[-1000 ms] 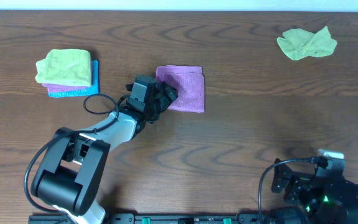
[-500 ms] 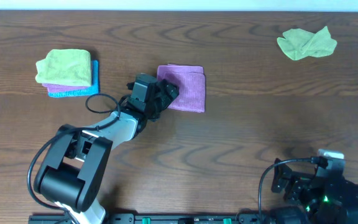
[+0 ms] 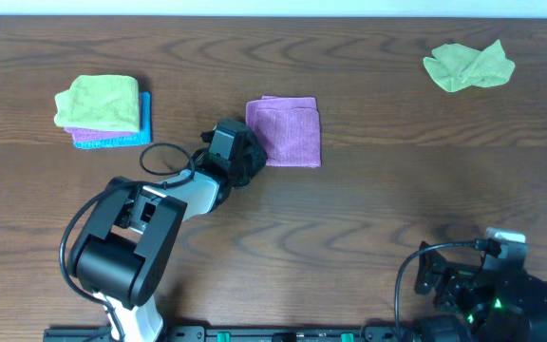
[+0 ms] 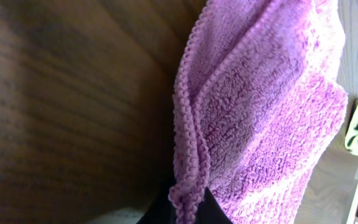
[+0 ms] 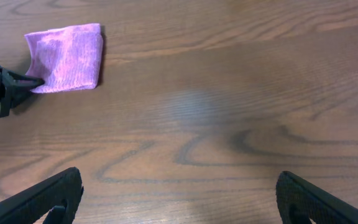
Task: Fold the cloth
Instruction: 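Move the left gripper to the folded purple cloth's edge and grasp it, then lift the folded purple cloth with the left gripper and carry it to the left stack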
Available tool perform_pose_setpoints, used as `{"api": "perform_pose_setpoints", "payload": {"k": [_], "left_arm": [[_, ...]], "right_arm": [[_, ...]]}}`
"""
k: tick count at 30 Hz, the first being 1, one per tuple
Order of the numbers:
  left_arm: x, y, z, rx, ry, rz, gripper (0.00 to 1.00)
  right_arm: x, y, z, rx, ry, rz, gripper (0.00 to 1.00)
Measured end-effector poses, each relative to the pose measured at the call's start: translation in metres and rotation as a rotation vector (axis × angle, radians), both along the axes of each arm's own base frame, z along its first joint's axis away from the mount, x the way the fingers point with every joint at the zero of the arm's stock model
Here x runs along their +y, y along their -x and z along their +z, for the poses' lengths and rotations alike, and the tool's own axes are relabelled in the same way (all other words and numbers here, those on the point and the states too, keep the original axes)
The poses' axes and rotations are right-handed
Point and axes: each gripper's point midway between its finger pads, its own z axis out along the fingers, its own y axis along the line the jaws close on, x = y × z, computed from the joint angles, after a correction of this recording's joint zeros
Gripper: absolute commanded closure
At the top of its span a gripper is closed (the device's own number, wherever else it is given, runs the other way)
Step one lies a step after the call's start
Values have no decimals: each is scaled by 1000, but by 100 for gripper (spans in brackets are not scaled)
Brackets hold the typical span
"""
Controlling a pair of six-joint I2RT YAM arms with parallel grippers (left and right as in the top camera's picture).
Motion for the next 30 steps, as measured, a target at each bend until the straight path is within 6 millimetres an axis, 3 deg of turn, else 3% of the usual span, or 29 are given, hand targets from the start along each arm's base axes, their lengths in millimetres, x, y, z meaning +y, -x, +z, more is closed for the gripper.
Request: {"api": "perform_pose_setpoints", "payload": {"k": [9, 16, 26, 30], "left_arm": [[-9, -14, 21, -132, 30, -86, 94], [12, -25, 33, -146, 59, -161, 94], [63, -52, 123, -232, -21, -189, 94], [79, -67, 146, -274, -50, -182, 94]], "right_arm": [[0, 0, 0, 0, 0, 0, 1], [0, 0, 0, 1, 0, 0, 1], [0, 0, 0, 1, 0, 0, 1], [0, 0, -1, 1, 0, 0, 1]]}}
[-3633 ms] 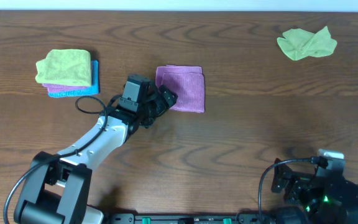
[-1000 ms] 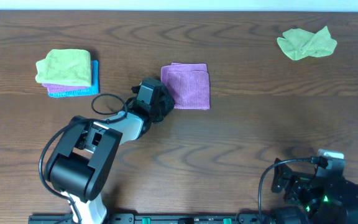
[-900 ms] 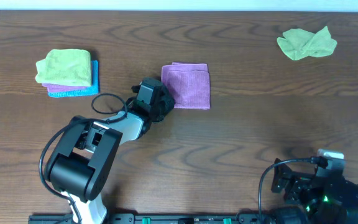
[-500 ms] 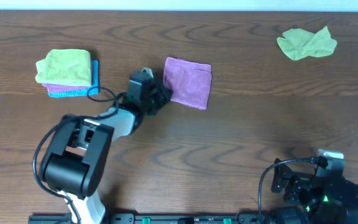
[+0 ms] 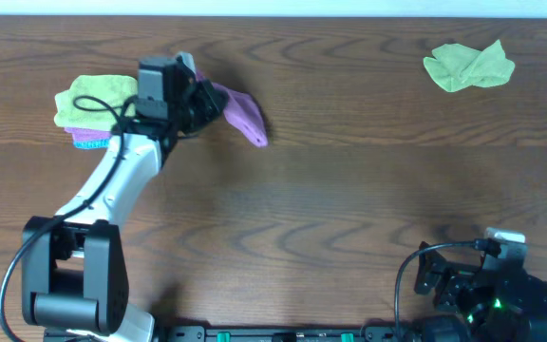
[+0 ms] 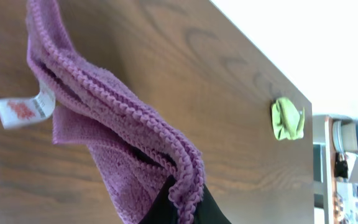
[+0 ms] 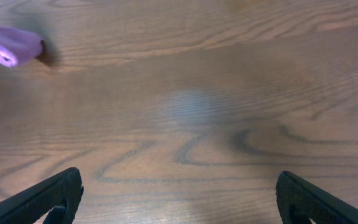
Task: Fold the cloth
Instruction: 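Lift the folded purple cloth with the left gripper and carry it to the left stack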
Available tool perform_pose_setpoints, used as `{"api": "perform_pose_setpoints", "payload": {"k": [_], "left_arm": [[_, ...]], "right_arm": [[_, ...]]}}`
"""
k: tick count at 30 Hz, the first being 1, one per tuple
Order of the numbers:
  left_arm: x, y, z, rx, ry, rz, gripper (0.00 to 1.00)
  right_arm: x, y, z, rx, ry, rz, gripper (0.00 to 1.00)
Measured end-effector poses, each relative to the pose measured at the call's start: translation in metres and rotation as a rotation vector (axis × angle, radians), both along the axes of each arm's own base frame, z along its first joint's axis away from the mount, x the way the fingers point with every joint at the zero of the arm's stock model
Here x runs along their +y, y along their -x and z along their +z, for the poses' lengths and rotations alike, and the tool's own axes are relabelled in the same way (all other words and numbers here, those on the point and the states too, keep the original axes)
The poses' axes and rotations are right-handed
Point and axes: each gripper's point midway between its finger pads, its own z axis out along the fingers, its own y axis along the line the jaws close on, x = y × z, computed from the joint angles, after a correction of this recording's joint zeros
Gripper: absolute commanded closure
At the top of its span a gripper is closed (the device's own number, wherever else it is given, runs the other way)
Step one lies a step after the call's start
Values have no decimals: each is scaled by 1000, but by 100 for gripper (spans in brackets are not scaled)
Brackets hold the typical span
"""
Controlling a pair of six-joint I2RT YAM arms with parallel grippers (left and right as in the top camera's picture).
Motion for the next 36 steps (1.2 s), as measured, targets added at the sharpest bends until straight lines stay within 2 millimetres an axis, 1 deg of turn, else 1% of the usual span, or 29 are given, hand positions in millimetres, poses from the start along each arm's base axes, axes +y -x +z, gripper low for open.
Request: {"api": "perform_pose_setpoints", "payload": {"k": [6, 8, 11, 17, 20, 24, 28, 32, 36], "left_arm": [[27, -19, 29, -64, -23, 36, 94], [35, -24, 36, -83, -27, 51, 94], [50, -29, 41, -100, -34, 74, 94], [85, -35, 45, -107, -39, 144, 94], [104, -40, 53, -127, -43, 179, 94], [124, -50, 72, -175, -48, 219, 94], [136, -64, 88, -214, -51, 238, 94], [139, -78, 93, -227, -52, 238, 94], [143, -87, 92, -231, -52, 243, 94]], "right_arm": [[0, 0, 0, 0, 0, 0, 1], [0, 0, 0, 0, 0, 0, 1], [0, 0, 0, 0, 0, 0, 1], [0, 0, 0, 0, 0, 0, 1], [0, 0, 0, 0, 0, 0, 1], [0, 0, 0, 0, 0, 0, 1], [0, 0, 0, 0, 0, 0, 1], [0, 0, 0, 0, 0, 0, 1], [0, 0, 0, 0, 0, 0, 1]]}}
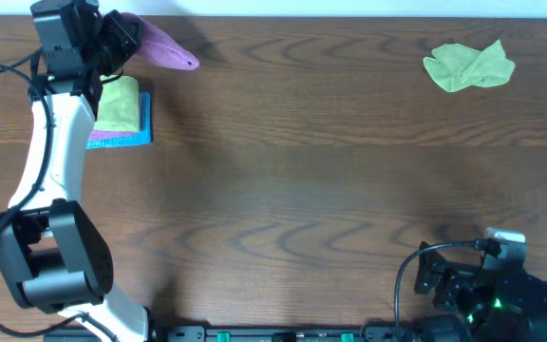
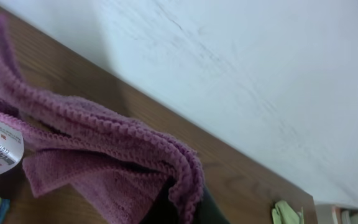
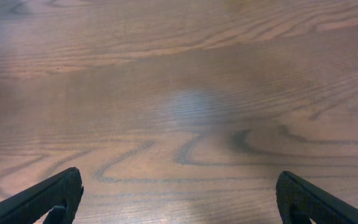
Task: Fold the cloth
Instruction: 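Lift the folded purple cloth with the left gripper and carry it to the left stack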
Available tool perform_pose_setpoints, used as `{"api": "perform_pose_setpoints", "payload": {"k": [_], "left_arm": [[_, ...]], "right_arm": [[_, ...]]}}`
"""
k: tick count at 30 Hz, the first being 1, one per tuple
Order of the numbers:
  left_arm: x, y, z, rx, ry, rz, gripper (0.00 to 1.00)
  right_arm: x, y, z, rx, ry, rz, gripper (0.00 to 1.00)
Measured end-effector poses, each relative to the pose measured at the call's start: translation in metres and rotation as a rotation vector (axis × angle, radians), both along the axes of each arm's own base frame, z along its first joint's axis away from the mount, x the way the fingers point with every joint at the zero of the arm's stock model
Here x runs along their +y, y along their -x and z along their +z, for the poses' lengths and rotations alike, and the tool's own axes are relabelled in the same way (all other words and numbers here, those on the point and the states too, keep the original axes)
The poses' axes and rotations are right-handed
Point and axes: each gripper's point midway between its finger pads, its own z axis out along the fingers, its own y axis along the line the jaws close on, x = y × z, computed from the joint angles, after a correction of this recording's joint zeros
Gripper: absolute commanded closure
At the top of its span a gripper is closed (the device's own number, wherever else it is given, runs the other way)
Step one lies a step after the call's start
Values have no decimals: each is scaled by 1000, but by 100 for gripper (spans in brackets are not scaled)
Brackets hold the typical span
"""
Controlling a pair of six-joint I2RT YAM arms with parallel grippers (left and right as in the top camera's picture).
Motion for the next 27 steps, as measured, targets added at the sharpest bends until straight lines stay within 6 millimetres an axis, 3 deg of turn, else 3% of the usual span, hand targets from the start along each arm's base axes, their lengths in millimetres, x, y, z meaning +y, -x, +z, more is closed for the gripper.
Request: {"api": "perform_pose_setpoints", "payload": {"k": [12, 27], "left_arm": [[45, -1, -1, 0, -7, 90, 94], [45, 3, -7, 30, -1, 91, 94]], "right_arm": [[0, 0, 0, 0, 0, 0, 1], [0, 0, 0, 0, 0, 0, 1]]}}
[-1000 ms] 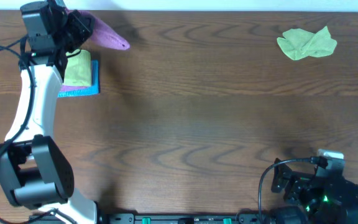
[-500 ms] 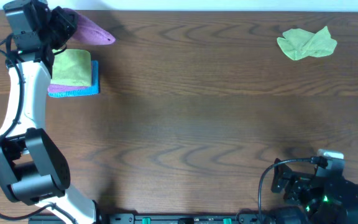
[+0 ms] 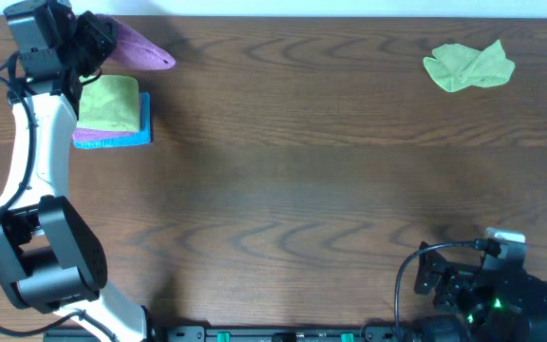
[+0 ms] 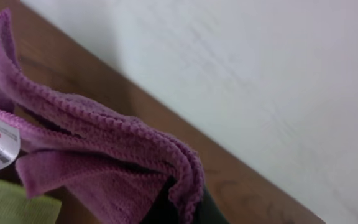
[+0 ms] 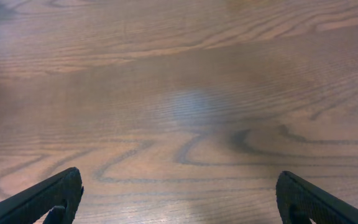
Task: Fold the cloth
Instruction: 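Lift the folded purple cloth with the left gripper and carry it to the left stack, then lower the purple cloth onto the cloth stack and open the left gripper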
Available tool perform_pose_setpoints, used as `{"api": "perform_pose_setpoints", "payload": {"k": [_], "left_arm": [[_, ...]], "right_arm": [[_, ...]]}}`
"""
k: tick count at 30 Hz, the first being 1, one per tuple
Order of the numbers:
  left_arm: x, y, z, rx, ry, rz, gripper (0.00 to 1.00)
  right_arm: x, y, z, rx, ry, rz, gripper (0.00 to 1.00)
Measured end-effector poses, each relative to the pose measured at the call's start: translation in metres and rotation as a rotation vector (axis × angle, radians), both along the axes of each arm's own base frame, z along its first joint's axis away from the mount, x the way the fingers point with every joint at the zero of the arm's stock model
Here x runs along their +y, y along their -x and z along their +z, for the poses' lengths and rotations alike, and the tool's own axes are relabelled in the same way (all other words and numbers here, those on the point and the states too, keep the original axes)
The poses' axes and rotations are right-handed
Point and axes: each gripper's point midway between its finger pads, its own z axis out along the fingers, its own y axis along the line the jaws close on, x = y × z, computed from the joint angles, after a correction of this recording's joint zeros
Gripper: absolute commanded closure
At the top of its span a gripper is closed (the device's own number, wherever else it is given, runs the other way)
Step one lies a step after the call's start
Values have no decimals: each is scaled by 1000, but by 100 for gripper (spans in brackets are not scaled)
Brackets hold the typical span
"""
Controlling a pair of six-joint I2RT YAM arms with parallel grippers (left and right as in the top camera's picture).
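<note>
The folded purple cloth [image 3: 136, 46] hangs in the air at the table's far left corner, above and just right of a stack of folded cloths [image 3: 112, 112]. My left gripper [image 3: 98, 40] is shut on the cloth's edge; up close the purple folds [image 4: 98, 155] drape from the dark fingers [image 4: 166, 208], with a white label at the left. The stack shows a light green cloth on top with pink and blue ones under it. My right gripper [image 5: 179, 199] stands open over bare wood at the near right.
A crumpled light green cloth [image 3: 468, 65] lies at the far right of the table. The table's back edge and a white wall [image 4: 278, 74] are right behind the held cloth. The right arm's base [image 3: 487, 285] sits at the near right corner.
My left gripper, still holding the purple cloth, has shifted a little to the left along the back edge; the cloth now hangs closer over the stack. The right arm has not moved.
The purple cloth lay folded at mid-table with my left gripper shut on its left edge. Then it hung in the air beside the stack, then up at the table's back edge over the stack's right side, and now slightly further left.
</note>
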Motion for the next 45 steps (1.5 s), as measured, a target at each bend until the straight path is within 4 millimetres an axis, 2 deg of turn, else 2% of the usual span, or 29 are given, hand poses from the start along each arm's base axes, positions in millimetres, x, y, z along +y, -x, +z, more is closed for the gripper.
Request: {"api": "perform_pose_setpoints", "payload": {"k": [19, 30, 38, 45], "left_arm": [[-2, 19, -27, 138, 19, -7, 94], [38, 41, -44, 225, 35, 54, 94], [43, 55, -54, 281, 40, 36, 94], [56, 68, -61, 322, 36, 44, 94]], "right_arm": [[0, 0, 0, 0, 0, 0, 1], [0, 0, 0, 0, 0, 0, 1], [0, 0, 0, 0, 0, 0, 1], [0, 0, 0, 0, 0, 0, 1]]}}
